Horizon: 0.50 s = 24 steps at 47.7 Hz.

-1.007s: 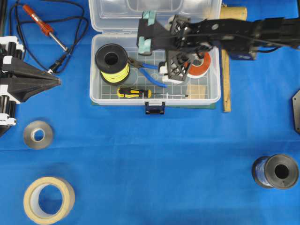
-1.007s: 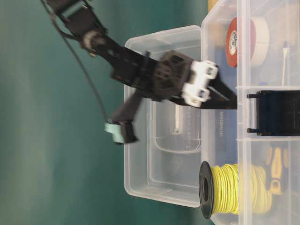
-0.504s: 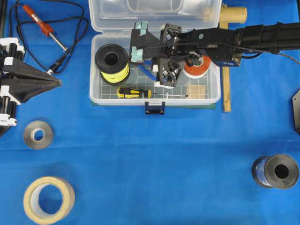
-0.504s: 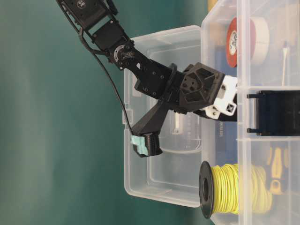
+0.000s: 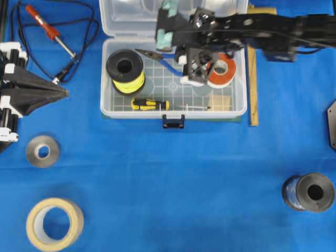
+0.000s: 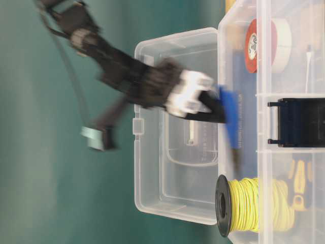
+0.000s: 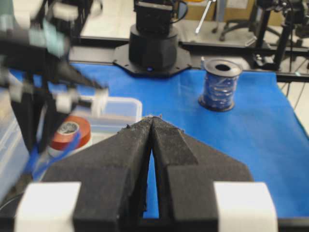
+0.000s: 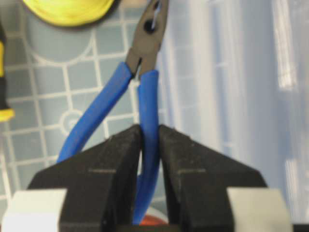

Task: Pick the nipper from the toolbox among several items.
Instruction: 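Lift the pliers out of the toolbox and carry them toward the front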

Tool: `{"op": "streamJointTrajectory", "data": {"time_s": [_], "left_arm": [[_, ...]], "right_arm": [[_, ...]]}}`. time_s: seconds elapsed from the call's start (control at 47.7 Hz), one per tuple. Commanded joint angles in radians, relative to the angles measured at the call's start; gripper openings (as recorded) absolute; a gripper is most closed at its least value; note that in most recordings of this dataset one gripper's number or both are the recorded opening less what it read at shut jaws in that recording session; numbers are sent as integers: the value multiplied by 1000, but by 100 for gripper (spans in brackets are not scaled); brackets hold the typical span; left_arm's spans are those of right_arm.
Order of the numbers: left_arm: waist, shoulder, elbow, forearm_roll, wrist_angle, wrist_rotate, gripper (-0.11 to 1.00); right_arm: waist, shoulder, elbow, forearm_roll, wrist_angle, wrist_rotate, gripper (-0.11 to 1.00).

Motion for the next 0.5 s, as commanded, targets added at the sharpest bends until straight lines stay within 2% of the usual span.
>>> {"op": "streamJointTrajectory", "data": {"time_s": [0.0, 0.21, 0.336, 0.483], "left_arm": [[2, 5, -12, -3, -5, -2, 0], [2, 5, -12, -5, -5, -2, 0], [2, 5, -11, -3, -5, 0, 0], [2, 3, -12, -3, -6, 0, 0]], "right_arm": [[-6, -109, -9, -8, 23, 5, 13], [38, -252, 21, -8, 38, 12, 13], [127, -291, 71, 3, 3, 21, 13], [259, -299, 110, 9, -37, 67, 13]]}}
